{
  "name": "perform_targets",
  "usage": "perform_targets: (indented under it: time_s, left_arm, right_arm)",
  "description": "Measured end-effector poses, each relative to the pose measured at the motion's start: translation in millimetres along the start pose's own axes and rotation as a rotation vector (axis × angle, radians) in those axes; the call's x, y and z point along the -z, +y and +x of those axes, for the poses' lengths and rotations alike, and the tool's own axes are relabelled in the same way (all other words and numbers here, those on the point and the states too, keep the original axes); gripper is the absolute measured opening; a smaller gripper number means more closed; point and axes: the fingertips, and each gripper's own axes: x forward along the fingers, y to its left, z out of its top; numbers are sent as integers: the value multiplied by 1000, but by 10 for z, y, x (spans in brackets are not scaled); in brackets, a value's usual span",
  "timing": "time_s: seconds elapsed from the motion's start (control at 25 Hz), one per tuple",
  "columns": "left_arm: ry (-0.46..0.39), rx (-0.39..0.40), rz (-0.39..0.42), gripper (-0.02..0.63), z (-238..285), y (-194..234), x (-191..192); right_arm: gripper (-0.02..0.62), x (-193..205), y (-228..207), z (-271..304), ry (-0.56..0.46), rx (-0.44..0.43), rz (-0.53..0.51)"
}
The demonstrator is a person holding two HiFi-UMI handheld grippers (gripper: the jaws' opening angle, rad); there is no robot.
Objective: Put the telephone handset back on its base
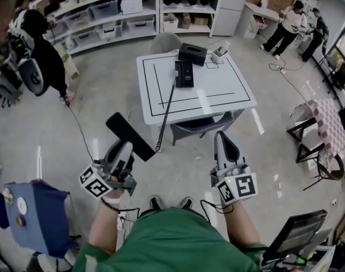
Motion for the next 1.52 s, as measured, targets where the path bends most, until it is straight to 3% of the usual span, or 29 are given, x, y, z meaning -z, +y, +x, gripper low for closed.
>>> perform_targets:
  time_s: [0.32,0.48,0.84,1.52]
  left_arm:
    - [9,62,-20,83,-223,182,-289]
    - [16,68,-7,83,-206,326,-388]
    - [-3,58,31,83,226,722,-568]
    - [23,-28,53,83,1558,1623,-387]
  right_arm:
    - [21,-31,380,111,1,65,-41]
    - [21,-51,362,242,-7,84,-55]
    - [21,66,-25,990,1,77,-86]
    - [21,430,-1252,2493,-1,-36,28]
